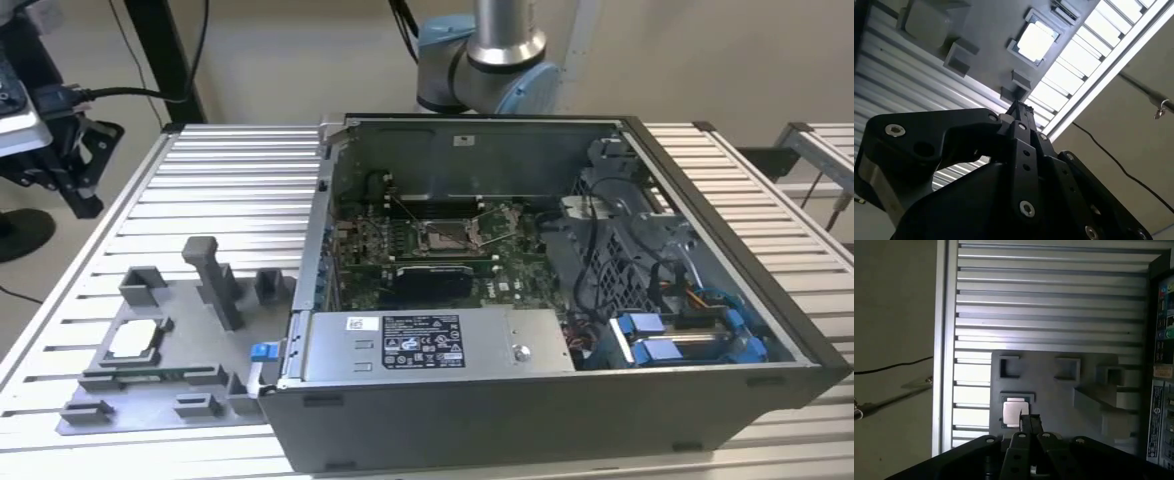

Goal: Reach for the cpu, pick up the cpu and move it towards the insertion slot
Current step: 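Reach for the cpu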

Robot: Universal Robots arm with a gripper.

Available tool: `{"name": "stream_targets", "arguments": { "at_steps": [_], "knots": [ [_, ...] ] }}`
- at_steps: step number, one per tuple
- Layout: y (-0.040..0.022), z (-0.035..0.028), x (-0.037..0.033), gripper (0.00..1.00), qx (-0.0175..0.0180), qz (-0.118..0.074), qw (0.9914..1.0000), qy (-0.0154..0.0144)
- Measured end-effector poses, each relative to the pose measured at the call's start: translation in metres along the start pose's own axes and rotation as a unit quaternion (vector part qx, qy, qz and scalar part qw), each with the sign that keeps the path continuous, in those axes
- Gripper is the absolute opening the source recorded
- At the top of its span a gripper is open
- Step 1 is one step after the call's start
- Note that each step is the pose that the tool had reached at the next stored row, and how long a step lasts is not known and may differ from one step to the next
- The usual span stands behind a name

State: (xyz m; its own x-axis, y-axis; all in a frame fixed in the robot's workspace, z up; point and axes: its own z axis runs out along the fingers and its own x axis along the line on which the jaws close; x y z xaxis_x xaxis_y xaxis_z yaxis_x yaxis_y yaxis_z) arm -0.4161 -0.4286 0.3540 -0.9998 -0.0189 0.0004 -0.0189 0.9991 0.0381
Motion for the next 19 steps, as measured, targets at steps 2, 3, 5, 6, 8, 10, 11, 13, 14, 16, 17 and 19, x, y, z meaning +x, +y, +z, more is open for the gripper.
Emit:
{"name": "stream_targets", "arguments": {
  "at_steps": [2,3,5,6,8,10,11,13,14,16,17,19],
  "knots": [
    [-0.0001,0.003,0.0001,0.0,0.0,0.0,1.0,0.0],
    [-0.0002,0.0046,0.0002,0.0,0.0,0.0,1.0,0.0],
    [-0.0002,0.0082,0.001,0.0,0.0,0.0,1.0,0.0001],
    [-0.0003,0.01,0.0024,0.0,0.0,0.0,1.0,0.0001],
    [-0.001,0.0135,0.0053,0.0,0.0001,0.0,1.0,0.0001],
    [-0.0057,0.0162,0.0073,0.0,-0.0001,0.0,1.0,0.0],
    [-0.0093,0.017,0.0078,0.0,0.0,0.0,1.0,0.0],
    [-0.0181,0.0181,0.008,0.0,-0.0001,0.0,1.0,0.0],
    [-0.023,0.0184,0.0081,0.0,0.0,0.0,1.0,0.0],
    [-0.0289,0.0194,0.0082,0.0,-0.0001,0.0,1.0,0.0],
    [-0.0297,0.0195,0.0082,0.0,-0.0002,0.0,1.0,0.0001],
    [-0.0298,0.0195,0.0082,0.0,-0.0002,0.0,1.0,0.0]
  ]
}}
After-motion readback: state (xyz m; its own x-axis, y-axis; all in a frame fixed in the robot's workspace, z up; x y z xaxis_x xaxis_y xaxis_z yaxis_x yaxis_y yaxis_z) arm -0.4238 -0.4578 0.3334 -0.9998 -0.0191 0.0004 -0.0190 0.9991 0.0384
